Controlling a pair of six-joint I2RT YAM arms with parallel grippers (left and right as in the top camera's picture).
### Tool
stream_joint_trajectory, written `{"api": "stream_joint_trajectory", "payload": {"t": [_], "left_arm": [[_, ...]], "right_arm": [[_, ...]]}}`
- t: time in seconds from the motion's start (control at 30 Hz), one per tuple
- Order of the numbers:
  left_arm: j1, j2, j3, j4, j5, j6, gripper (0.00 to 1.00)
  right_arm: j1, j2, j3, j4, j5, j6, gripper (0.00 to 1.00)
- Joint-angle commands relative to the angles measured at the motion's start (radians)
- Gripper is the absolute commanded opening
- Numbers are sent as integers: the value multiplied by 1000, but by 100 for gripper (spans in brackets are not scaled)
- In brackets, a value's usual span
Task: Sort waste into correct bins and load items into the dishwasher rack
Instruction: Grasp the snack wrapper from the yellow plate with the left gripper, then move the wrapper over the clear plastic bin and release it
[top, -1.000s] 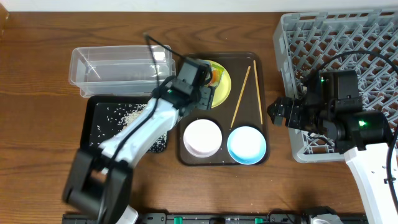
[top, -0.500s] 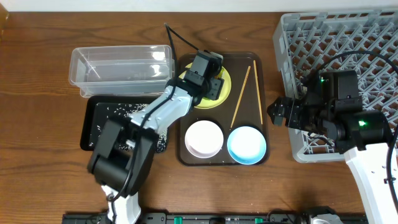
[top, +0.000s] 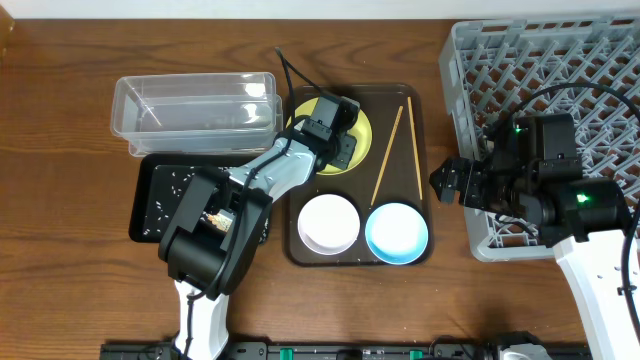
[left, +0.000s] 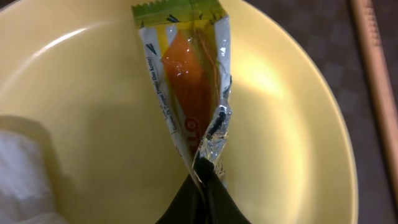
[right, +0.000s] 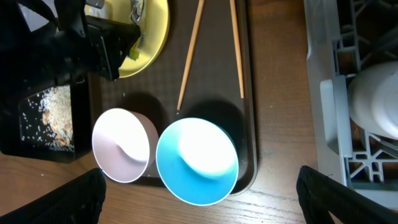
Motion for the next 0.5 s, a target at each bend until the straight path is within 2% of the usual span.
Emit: {"api": "stream_joint_trajectory", "payload": {"t": [0.0,0.17,0.3,0.47], "left_arm": [[3,-46,19,-7,54,-30,6],[21,-194,19,-24,54,-114,6],[72,-322,19,-94,45,-124,6],[182,-391,19,-228,-121,-122,6]], "right_arm": [[12,0,18,-1,6,6,95],[12,0,18,-13,6,6,95],[12,0,18,-18,6,6,95],[12,0,18,-21,6,6,95]]}}
